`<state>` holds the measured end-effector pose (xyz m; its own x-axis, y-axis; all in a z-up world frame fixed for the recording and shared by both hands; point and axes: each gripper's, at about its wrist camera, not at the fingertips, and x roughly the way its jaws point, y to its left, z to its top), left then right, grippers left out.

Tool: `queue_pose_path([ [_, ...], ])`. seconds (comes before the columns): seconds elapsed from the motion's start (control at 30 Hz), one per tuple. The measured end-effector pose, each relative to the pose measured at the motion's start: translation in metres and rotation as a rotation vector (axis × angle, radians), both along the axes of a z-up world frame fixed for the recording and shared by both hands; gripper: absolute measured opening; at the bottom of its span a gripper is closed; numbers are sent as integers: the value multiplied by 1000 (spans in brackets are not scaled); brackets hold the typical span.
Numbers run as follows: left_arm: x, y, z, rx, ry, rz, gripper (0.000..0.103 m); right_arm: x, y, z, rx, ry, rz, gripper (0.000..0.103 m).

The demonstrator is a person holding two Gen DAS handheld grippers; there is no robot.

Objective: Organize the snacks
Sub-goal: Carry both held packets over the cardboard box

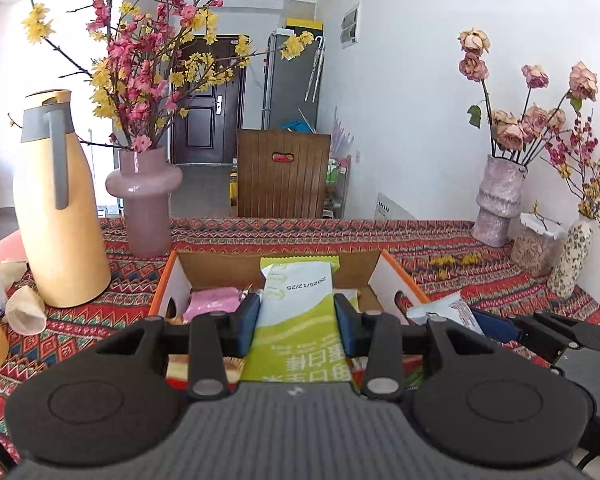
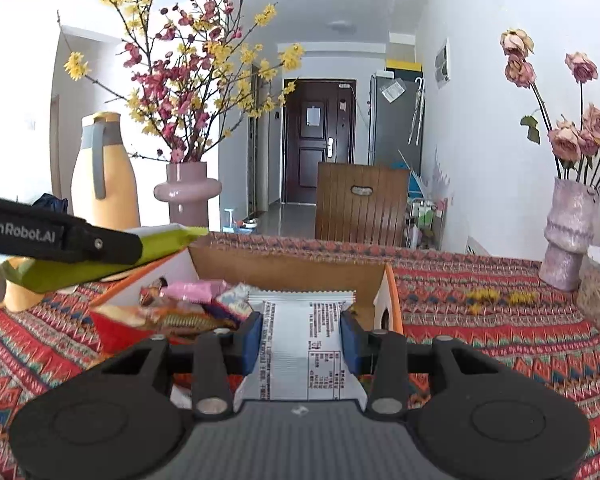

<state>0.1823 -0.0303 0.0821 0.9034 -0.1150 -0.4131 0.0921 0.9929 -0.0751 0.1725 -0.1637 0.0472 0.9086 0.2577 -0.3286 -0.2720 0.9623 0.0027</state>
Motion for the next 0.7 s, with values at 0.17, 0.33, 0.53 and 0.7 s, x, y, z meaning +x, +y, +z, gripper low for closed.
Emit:
queue_pose_path([
  [0.17,21,-2,1,-1,-10,18,40,23,2,7,6,-12,-11,40],
  [0.33,46,2,1,-11,-18,58,40,52,6,8,6,5,-25,40],
  [0.53,74,12,-22,-7,-27,104,40,88,8,-8,44,44,-52,40],
  [0.7,94,16,-46,7,25,107,40,104,7,-31,54,91,-63,40],
])
